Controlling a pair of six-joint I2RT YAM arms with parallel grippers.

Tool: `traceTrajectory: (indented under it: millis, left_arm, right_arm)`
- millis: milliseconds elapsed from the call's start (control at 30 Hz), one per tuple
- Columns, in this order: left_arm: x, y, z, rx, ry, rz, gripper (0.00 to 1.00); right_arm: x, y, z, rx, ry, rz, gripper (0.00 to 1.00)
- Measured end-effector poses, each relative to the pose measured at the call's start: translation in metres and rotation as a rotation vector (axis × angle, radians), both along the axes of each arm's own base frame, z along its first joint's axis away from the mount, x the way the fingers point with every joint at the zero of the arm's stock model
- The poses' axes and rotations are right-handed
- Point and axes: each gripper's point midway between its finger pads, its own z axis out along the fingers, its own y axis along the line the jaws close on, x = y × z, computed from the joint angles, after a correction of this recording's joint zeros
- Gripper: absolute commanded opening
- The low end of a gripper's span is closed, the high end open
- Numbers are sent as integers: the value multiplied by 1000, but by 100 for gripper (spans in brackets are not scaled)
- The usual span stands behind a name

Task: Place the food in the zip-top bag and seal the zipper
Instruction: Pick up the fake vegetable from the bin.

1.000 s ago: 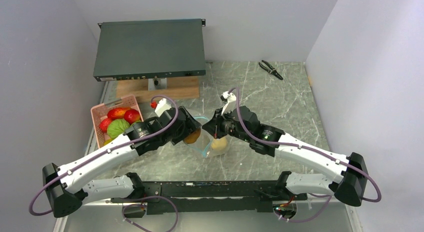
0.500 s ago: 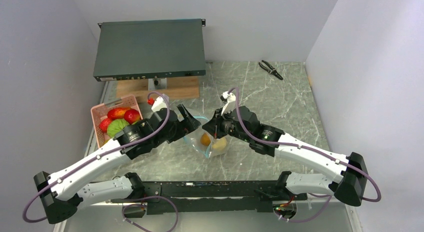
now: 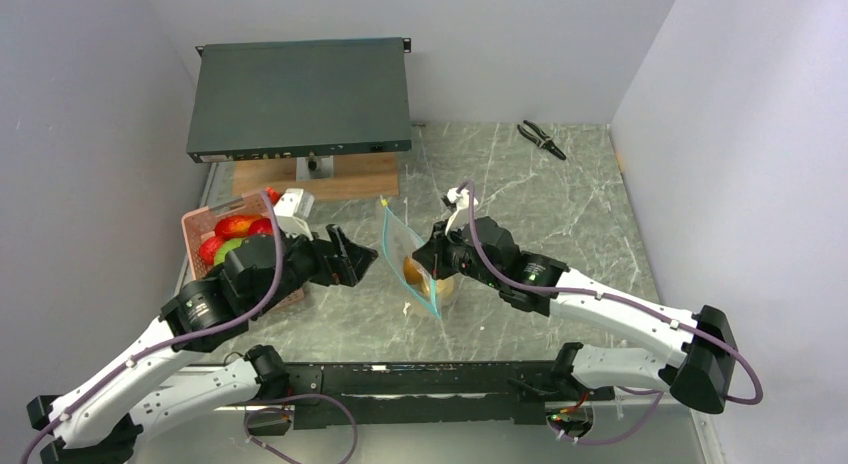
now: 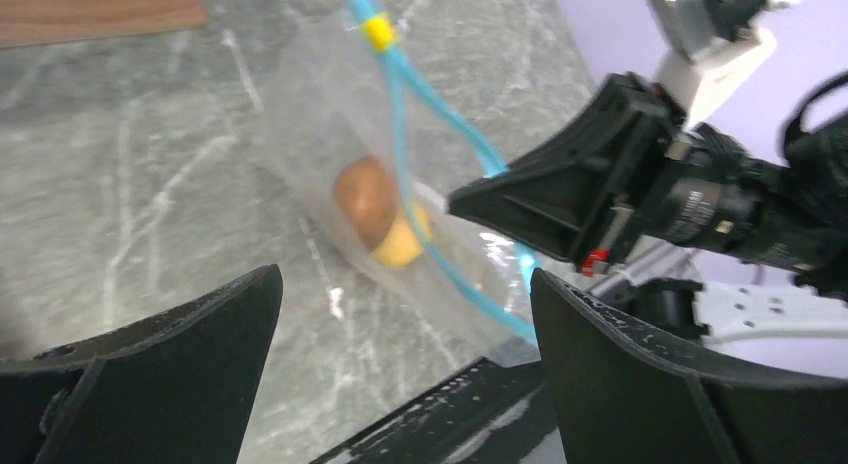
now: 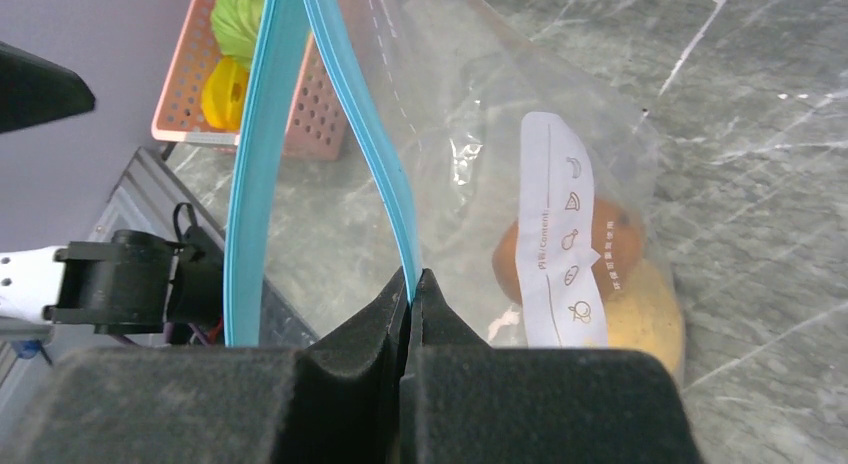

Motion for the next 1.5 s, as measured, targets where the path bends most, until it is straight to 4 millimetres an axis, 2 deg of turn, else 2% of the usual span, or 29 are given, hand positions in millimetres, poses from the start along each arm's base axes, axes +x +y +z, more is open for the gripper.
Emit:
traceTrajectory:
  millis: [100,300,500,733,833,1100,1233,1367,1500]
  left_arm:
    - [6,20,-6,66,-1,88,99]
    - [17,71,-45,272,69,319,100]
    - [25,107,-66,385,85,485,100]
    - [37,162,-121,478,208,691,100]
    - [38,189,-138,489,278,795,100]
    - [43,254,-160,349,366,1114,100]
    - [44,276,-165,222,370,1245,100]
    - [54,295,-164,122,370,1331,100]
    - [63,310,-174,61,412,1375,100]
  right_arm:
    - [2,-5,-3,-16,-6,-20,0]
    - [6,-14,0,-21,-27,-54,0]
    - [9,-19,0,-25,-36,-76,0]
    - [11,-20,-1,-33,-42,-76,0]
    - [11,-21,-1,-37,-44,-75,0]
    - [8,-25,0,-40,-51,-71,0]
    - [6,-27,3,-34,-54,-69,0]
    - [6,-29,4,-34,-56,-70,0]
    - [5,-31,2,-37,-55,-71,0]
